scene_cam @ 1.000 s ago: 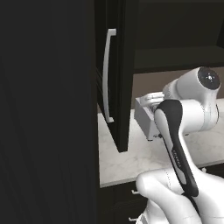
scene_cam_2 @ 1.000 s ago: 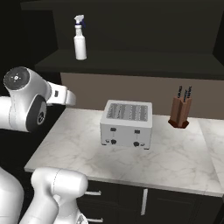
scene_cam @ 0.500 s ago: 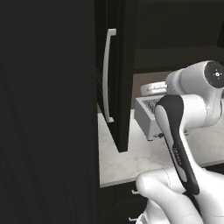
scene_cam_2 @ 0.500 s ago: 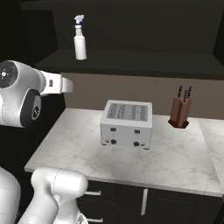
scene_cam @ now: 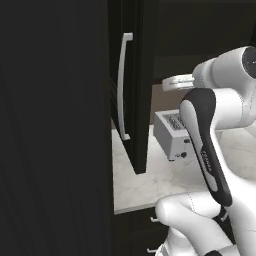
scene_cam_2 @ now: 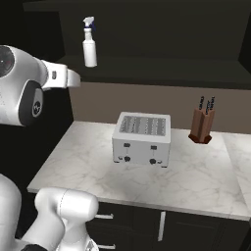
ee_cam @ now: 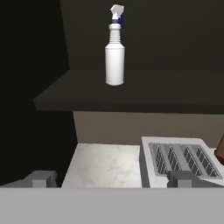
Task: Move the cutting board and knife to the sink. Then move spray from the cabinet to the counter.
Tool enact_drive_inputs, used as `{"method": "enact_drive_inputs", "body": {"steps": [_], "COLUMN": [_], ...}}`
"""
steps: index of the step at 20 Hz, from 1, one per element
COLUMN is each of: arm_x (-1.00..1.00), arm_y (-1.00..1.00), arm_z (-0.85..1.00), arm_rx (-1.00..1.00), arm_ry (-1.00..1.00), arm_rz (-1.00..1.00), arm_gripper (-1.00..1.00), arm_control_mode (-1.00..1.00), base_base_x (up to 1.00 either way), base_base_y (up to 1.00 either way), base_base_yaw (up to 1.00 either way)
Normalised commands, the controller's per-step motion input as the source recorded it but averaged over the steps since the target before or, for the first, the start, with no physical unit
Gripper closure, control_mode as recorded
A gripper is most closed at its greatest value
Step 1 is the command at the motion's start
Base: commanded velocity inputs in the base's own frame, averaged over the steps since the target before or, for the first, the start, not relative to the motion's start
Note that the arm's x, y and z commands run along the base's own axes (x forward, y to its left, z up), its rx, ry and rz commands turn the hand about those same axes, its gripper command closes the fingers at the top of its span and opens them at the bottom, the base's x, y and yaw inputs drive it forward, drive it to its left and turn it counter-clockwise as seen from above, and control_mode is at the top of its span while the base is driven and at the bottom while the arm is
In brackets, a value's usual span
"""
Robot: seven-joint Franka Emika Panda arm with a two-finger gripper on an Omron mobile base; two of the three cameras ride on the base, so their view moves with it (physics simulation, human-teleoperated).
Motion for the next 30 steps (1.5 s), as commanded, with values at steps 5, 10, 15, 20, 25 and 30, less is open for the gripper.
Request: {"method": "enact_drive_inputs", "body": {"steps": [5,10,15,20,25,30], "arm_x": [0.17,0.3,0.41,0.38,0.41,0.34], "arm_y": [0.0,0.01,0.01,0.03,0.05,0.17], "arm_z": [0.31,0.09,-0.03,-0.07,-0.08,-0.1], "arm_rx": [0.01,0.0,0.0,0.0,0.0,0.0], "arm_ry": [0.0,0.0,-0.02,0.0,0.0,-0.03], "arm_rz": [0.0,0.0,0.0,0.0,0.0,0.01], "arm_gripper": [-1.0,-1.0,-1.0,-1.0,-1.0,-1.0], "arm_control_mode": [-1.0,-1.0,-1.0,-1.0,-1.0,-1.0], "base_base_x": [0.0,0.0,0.0,0.0,0.0,0.0], "base_base_y": [0.0,0.0,0.0,0.0,0.0,0.0], "base_base_yaw": [0.0,0.0,0.0,0.0,0.0,0.0]}}
